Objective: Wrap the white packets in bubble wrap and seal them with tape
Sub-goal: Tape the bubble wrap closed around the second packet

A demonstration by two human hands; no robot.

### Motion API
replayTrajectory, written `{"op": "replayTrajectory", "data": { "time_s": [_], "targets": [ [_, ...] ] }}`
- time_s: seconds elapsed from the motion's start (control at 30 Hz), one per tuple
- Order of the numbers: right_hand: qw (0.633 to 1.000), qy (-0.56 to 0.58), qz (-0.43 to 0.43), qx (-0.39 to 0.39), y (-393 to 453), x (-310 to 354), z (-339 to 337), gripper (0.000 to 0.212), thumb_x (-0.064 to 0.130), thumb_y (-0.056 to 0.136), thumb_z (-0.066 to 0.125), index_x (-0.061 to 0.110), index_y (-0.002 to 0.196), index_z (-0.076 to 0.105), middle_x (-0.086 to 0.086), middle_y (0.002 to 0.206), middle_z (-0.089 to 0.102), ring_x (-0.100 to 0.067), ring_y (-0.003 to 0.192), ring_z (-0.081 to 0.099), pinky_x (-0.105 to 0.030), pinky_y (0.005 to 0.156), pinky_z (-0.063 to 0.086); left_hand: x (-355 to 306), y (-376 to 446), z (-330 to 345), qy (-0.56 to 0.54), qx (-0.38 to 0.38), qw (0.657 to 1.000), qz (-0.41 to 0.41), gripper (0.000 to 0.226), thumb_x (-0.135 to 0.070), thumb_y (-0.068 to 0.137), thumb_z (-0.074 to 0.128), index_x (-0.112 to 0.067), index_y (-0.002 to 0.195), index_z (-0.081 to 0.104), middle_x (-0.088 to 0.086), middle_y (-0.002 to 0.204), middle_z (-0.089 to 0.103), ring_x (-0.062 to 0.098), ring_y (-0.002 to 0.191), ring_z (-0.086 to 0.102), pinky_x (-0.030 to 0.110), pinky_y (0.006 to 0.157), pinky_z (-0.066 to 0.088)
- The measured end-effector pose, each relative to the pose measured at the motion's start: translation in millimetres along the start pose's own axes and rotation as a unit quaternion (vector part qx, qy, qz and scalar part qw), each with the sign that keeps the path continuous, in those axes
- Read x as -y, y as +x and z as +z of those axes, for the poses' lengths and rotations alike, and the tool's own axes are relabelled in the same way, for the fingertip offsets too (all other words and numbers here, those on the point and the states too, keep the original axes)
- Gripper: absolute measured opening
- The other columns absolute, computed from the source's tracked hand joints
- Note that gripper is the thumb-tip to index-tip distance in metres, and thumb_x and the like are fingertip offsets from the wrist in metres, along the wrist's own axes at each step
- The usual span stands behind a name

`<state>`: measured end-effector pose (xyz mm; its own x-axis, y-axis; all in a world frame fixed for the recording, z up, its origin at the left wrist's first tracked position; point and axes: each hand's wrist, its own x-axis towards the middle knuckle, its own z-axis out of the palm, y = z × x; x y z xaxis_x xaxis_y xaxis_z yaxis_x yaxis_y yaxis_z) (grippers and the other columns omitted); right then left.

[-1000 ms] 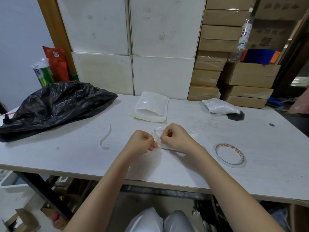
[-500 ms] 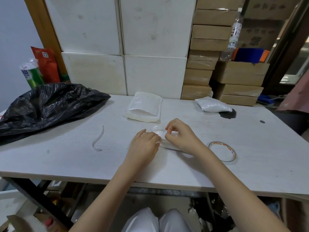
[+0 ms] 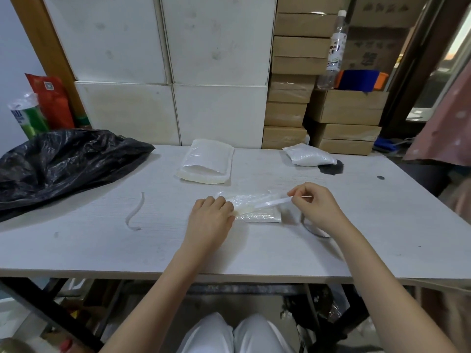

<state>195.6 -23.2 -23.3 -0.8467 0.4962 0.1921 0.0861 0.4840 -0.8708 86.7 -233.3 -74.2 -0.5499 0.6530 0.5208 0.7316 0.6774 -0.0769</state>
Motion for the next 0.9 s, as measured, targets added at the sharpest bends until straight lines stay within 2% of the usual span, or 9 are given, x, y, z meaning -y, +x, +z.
{"op": "replayTrajectory", "data": {
  "time_s": [0.07, 0.13, 0.27, 0.37, 0.47, 0.6, 0.73, 0.8, 0.9],
  "targets": [
    [1.0, -0.006, 0.01, -0.016, -1.8, -4.8, -8.8, 0.027, 0.0, 0.085, 0.055, 0.013, 0.061, 0.05, 0.004, 0.09, 0.066, -0.009, 0.069, 0.056, -0.011, 0.059, 0.043, -0.3, 0.0, -1.4, -0.003, 0.004, 1.0, -0.007, 0.025, -0.033, 0.075, 0.042, -0.02, 0.073, 0.064, -0.006, 0.069, 0.061, 0.021, 0.062, 0.059, 0.028, 0.068, 0.039],
    [0.999, 0.006, 0.029, -0.038, -3.6, -8.6, -16.6, 0.025, 0.001, 0.085, 0.054, 0.012, 0.063, 0.051, 0.001, 0.093, 0.067, -0.009, 0.068, 0.057, -0.013, 0.056, 0.041, -1.8, -0.5, -2.7, -0.016, 0.0, 1.0, -0.009, 0.017, -0.031, 0.072, 0.052, -0.02, 0.075, 0.064, -0.005, 0.07, 0.06, 0.021, 0.062, 0.059, 0.031, 0.062, 0.047],
    [0.99, 0.068, 0.096, -0.078, -6.5, -11.4, -30.4, 0.021, 0.005, 0.09, 0.048, 0.01, 0.07, 0.047, -0.005, 0.098, 0.069, -0.02, 0.079, 0.068, -0.032, 0.066, 0.051, -3.7, -3.0, -3.0, -0.041, -0.016, 0.999, -0.015, 0.012, -0.026, 0.069, 0.067, -0.019, 0.079, 0.065, -0.003, 0.073, 0.061, 0.024, 0.065, 0.059, 0.034, 0.06, 0.048],
    [0.977, 0.14, 0.115, -0.114, -10.7, -9.8, -40.3, 0.023, 0.002, 0.091, 0.043, 0.011, 0.07, 0.039, -0.008, 0.092, 0.07, -0.031, 0.077, 0.07, -0.046, 0.079, 0.053, -5.6, -3.2, -4.6, -0.052, -0.006, 0.998, -0.025, 0.022, -0.021, 0.063, 0.08, -0.018, 0.079, 0.065, -0.002, 0.074, 0.061, 0.025, 0.068, 0.059, 0.035, 0.061, 0.048],
    [0.957, 0.22, 0.122, -0.146, -14.7, -6.4, -47.8, 0.026, -0.003, 0.092, 0.038, 0.012, 0.071, 0.037, -0.013, 0.09, 0.068, -0.033, 0.071, 0.069, -0.039, 0.074, 0.059, -7.5, -2.8, -6.3, -0.066, -0.01, 0.997, -0.032, 0.025, -0.018, 0.062, 0.082, -0.017, 0.079, 0.065, -0.001, 0.074, 0.061, 0.026, 0.067, 0.059, 0.035, 0.061, 0.048],
    [0.922, 0.305, 0.123, -0.207, -15.4, -1.1, -52.3, 0.025, -0.003, 0.092, 0.037, 0.013, 0.072, 0.038, -0.016, 0.086, 0.064, -0.032, 0.078, 0.071, -0.031, 0.062, 0.061, -9.0, -3.6, -8.3, -0.083, -0.006, 0.996, -0.038, 0.026, -0.017, 0.06, 0.083, -0.017, 0.079, 0.065, 0.0, 0.074, 0.062, 0.026, 0.067, 0.059, 0.035, 0.06, 0.048],
    [0.91, 0.302, 0.109, -0.262, -11.2, 12.6, -54.5, 0.02, -0.002, 0.09, 0.04, 0.011, 0.075, 0.044, -0.014, 0.082, 0.062, -0.026, 0.074, 0.071, -0.024, 0.054, 0.056, -10.3, -3.7, -7.7, -0.096, -0.007, 0.995, -0.042, 0.026, -0.015, 0.059, 0.082, -0.015, 0.079, 0.065, 0.001, 0.074, 0.062, 0.028, 0.067, 0.059, 0.034, 0.059, 0.047],
    [0.913, 0.299, 0.094, -0.262, -8.8, 25.2, -49.7, 0.017, -0.002, 0.089, 0.045, 0.009, 0.076, 0.047, -0.015, 0.08, 0.062, -0.016, 0.063, 0.071, -0.022, 0.052, 0.055, -10.9, -2.8, -7.0, -0.094, -0.011, 0.995, -0.043, 0.026, -0.014, 0.058, 0.082, -0.015, 0.078, 0.064, 0.001, 0.073, 0.062, 0.027, 0.066, 0.059, 0.034, 0.057, 0.047],
    [0.928, 0.31, 0.059, -0.201, -5.1, 50.0, -27.1, 0.011, -0.003, 0.087, 0.053, 0.005, 0.08, 0.053, -0.014, 0.077, 0.062, -0.006, 0.055, 0.067, -0.019, 0.048, 0.053, -12.8, -2.7, -8.0, -0.093, 0.003, 0.994, -0.053, 0.025, -0.014, 0.059, 0.08, -0.015, 0.077, 0.063, 0.001, 0.073, 0.061, 0.027, 0.066, 0.058, 0.035, 0.057, 0.047]
  ]
}}
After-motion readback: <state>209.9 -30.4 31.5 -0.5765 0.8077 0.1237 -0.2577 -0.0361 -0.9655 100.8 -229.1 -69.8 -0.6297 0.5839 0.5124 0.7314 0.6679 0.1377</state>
